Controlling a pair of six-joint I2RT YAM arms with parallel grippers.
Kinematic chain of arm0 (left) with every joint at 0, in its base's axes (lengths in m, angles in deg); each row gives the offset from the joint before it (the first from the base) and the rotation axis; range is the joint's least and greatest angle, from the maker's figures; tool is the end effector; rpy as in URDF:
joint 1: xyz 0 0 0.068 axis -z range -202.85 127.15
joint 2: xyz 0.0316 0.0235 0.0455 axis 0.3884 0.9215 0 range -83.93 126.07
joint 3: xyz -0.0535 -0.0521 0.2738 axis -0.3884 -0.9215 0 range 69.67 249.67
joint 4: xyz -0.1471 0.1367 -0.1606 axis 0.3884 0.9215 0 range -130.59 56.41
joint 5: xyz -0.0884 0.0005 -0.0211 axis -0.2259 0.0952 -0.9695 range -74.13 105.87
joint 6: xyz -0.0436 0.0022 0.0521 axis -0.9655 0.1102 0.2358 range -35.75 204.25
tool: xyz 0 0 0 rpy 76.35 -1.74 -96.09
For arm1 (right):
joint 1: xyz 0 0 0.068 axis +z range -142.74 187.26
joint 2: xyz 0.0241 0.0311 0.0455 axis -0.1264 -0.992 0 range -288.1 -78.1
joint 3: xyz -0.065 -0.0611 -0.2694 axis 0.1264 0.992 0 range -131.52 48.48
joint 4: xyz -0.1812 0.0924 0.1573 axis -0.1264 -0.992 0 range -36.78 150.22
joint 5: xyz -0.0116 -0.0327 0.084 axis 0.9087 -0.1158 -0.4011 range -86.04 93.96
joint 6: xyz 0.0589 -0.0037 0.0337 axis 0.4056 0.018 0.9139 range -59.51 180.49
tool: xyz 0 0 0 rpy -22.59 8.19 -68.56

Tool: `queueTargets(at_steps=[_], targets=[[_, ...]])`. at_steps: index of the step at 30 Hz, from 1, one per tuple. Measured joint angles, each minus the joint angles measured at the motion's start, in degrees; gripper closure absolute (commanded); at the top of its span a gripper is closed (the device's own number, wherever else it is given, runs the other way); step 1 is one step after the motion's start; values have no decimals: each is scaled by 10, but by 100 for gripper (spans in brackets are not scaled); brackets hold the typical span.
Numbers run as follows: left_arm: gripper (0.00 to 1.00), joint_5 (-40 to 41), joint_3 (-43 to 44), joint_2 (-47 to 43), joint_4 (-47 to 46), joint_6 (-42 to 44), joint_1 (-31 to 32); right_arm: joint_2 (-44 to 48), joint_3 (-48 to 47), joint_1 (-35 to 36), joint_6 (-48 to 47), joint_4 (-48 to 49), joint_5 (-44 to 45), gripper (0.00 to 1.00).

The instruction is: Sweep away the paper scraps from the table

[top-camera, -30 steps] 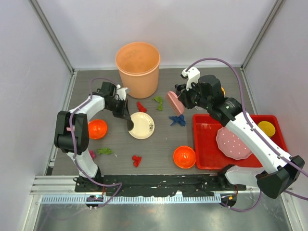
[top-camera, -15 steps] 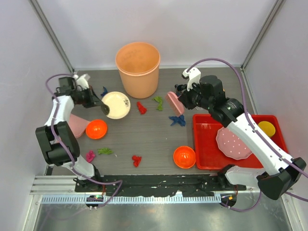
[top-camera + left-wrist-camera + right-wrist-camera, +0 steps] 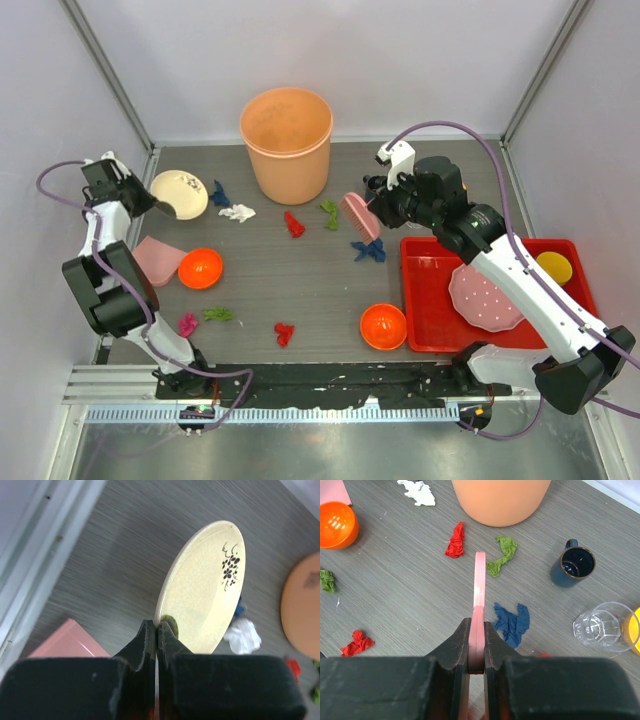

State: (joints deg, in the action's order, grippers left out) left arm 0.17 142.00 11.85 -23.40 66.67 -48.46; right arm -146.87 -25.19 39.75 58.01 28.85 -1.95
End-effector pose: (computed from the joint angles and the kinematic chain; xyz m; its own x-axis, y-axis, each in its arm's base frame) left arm 0.3564 0.1546 0.2644 -0.4901 -0.5574 -0.6701 -0.3976 0.8271 -0.3972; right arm 0.2244 0.1495 0.3932 -0.3492 -0.2734 -0.8963 -0.6278 0.7784 0.0072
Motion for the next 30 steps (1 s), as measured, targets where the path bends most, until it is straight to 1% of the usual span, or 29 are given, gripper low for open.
queueTargets(at_steps=[6, 11, 12, 14, 18, 23, 26, 30], targets=[[100, 17, 58, 100, -15, -35, -35, -5, -2, 0, 0, 0, -5, 99], [100, 17, 92, 162, -10, -43, -45, -11, -8, 0, 1, 0, -7, 99], [97, 16, 95, 169, -9, -45, -45, -12, -9, 0, 2, 0, -7, 99], [94, 10, 103, 180, -4, -47, -42, -13, -11, 0, 3, 0, -9, 99], [79, 2, 120, 205, 7, -50, -40, -14, -14, 0, 3, -3, -12, 99], [75, 5, 123, 224, 26, -50, -40, -13, -20, 0, 3, -4, -18, 99], [69, 10, 123, 225, 35, -50, -40, -13, -20, 0, 3, -4, -22, 99], [57, 10, 124, 224, 43, -49, -40, -11, -20, 0, 3, -5, -24, 99]])
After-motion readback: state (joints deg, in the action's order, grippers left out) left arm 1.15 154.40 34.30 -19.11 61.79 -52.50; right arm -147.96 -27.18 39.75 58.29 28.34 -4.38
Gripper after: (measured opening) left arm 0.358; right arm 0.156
